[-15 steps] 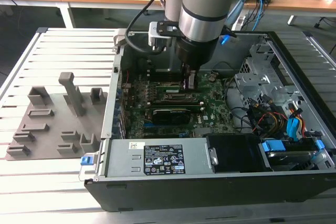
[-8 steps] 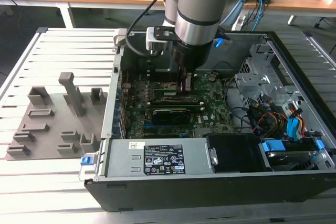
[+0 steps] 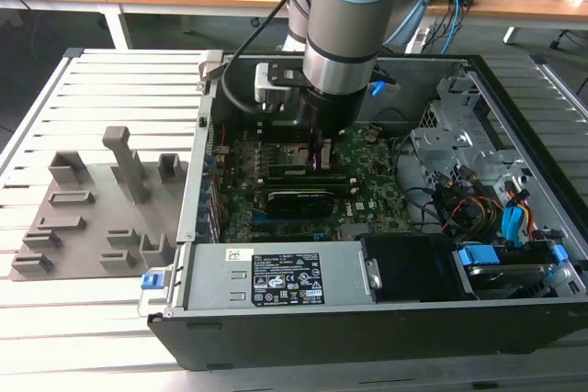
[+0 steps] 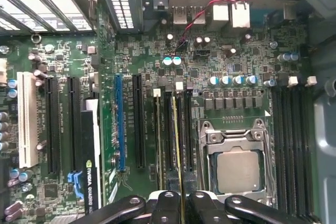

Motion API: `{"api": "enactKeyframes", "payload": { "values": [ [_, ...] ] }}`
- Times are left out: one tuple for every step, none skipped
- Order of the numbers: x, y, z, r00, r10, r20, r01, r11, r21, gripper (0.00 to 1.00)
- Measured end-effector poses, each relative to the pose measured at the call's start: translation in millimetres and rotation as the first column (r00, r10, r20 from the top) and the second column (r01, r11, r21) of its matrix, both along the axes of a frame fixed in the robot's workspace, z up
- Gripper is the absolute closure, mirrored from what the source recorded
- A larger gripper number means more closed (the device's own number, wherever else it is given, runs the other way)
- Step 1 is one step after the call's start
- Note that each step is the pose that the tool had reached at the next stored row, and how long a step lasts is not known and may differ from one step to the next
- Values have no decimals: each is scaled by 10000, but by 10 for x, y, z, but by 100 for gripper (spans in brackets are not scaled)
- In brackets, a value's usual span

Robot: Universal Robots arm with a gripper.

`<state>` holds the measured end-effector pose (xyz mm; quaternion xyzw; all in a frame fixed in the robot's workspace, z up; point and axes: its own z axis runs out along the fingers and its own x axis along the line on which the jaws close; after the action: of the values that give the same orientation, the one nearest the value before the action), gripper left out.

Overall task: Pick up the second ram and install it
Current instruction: 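Insert the second ram into the second slot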

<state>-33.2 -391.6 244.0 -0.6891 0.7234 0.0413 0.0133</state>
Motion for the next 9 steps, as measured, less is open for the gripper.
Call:
{"api": "enactKeyframes", "payload": {
  "values": [
    [0,3,-11,10000,1,0,-1,10000,0,86],
    [-2,4,-23,10000,-4,0,4,10000,-1,86],
    [-2,5,-30,10000,-4,0,4,10000,0,86],
    [-2,8,-38,10000,-5,-1,5,10000,0,86],
    [-4,12,-43,10000,-8,0,8,10000,-1,86],
    [-5,16,-48,10000,-7,0,7,10000,0,86],
    [-5,27,-57,10000,-6,0,6,10000,1,86],
    [-7,38,-76,10000,-14,1,14,10000,1,86],
    [-7,42,-87,10000,-15,0,15,10000,-1,86]
  ]
}}
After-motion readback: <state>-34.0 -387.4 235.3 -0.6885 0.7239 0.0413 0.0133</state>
